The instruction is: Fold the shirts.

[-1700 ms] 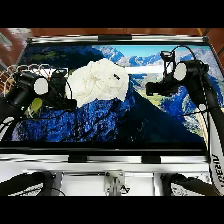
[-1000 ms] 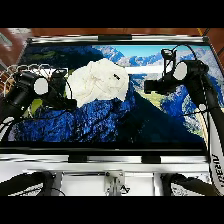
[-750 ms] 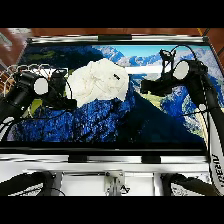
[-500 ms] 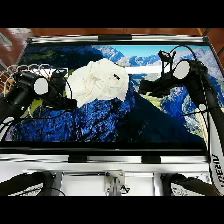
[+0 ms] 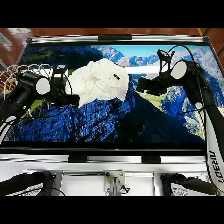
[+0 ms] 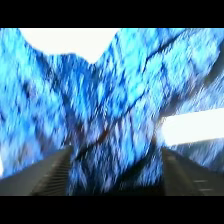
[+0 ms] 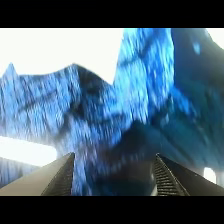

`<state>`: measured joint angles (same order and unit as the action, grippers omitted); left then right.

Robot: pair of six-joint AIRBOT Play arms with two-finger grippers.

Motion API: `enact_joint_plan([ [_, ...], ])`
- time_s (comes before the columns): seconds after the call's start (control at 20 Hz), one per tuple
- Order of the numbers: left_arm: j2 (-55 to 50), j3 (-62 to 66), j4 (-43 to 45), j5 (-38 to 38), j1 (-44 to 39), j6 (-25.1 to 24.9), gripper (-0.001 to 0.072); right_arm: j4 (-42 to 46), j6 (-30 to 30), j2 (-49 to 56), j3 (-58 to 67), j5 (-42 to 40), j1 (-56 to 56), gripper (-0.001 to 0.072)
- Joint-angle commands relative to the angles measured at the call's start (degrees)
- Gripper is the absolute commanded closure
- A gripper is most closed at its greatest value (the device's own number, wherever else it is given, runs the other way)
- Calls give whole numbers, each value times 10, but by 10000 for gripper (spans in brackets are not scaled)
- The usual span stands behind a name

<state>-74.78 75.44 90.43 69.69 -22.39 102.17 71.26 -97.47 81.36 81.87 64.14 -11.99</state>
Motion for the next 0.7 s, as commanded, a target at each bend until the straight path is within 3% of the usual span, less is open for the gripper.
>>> enact_joint_plan([
  [0.0,-30,37,0,-95,13,-9,24,-24,19,31,1,-101,0,115],
  [0.25,-235,285,-26,-92,51,-9,24,-59,29,107,32,-123,0,115],
  [0.4,-345,407,-135,-92,63,-10,25,-65,37,126,32,-120,0,115],
  [0.65,-410,424,-191,-117,63,-10,26,-71,37,127,32,-96,-1,115],
])
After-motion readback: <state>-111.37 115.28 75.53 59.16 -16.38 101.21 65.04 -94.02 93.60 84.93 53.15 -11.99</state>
